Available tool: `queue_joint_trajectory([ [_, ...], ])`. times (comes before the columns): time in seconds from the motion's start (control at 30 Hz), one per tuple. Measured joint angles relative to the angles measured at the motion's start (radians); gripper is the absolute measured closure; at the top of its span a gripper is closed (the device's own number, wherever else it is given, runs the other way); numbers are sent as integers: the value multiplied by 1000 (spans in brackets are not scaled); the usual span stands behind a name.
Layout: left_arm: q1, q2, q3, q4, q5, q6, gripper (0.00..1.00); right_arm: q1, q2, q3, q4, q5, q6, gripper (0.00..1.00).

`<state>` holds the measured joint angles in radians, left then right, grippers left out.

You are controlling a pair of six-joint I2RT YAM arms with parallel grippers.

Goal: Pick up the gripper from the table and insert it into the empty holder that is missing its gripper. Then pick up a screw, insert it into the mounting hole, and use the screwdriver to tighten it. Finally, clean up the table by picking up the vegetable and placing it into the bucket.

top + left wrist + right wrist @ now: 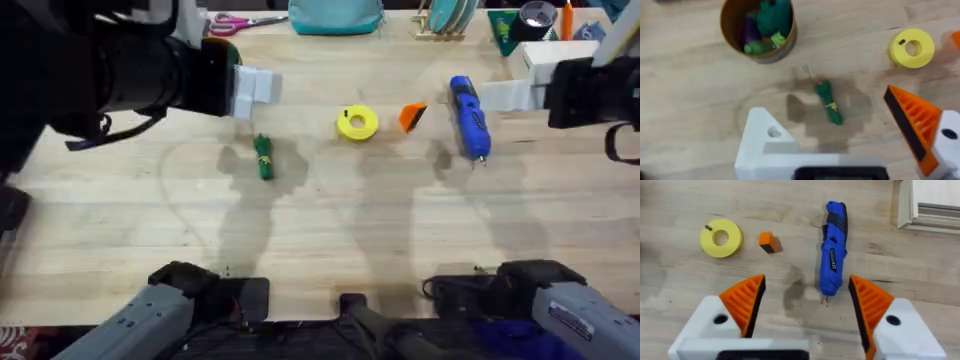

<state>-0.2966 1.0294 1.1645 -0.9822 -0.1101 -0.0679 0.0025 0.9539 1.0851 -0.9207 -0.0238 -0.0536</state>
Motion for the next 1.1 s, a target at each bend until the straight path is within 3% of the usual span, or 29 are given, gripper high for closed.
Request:
queue_joint_trajectory([
  [0.1,0,0,0,2,-3,86,15,0,0,0,0,0,0,5],
  [0.23,0,0,0,3,-5,135,16,0,0,0,0,0,0,5],
  [0.47,0,0,0,95,-12,159,15,0,0,0,0,0,0,5],
  [0.67,7,-6,0,105,-14,166,15,0,0,0,0,0,0,5],
  [0.77,48,-36,-4,121,-5,166,15,0,0,0,0,0,0,5],
  [0.93,166,-160,-65,211,40,166,15,0,0,0,0,0,0,5],
  [1.0,200,-218,-110,251,48,166,15,0,0,0,0,0,0,5],
  [1.03,229,-292,-185,319,61,166,15,0,0,0,0,0,0,5],
  [1.1,242,-338,-240,376,65,166,15,0,0,0,0,0,0,5],
])
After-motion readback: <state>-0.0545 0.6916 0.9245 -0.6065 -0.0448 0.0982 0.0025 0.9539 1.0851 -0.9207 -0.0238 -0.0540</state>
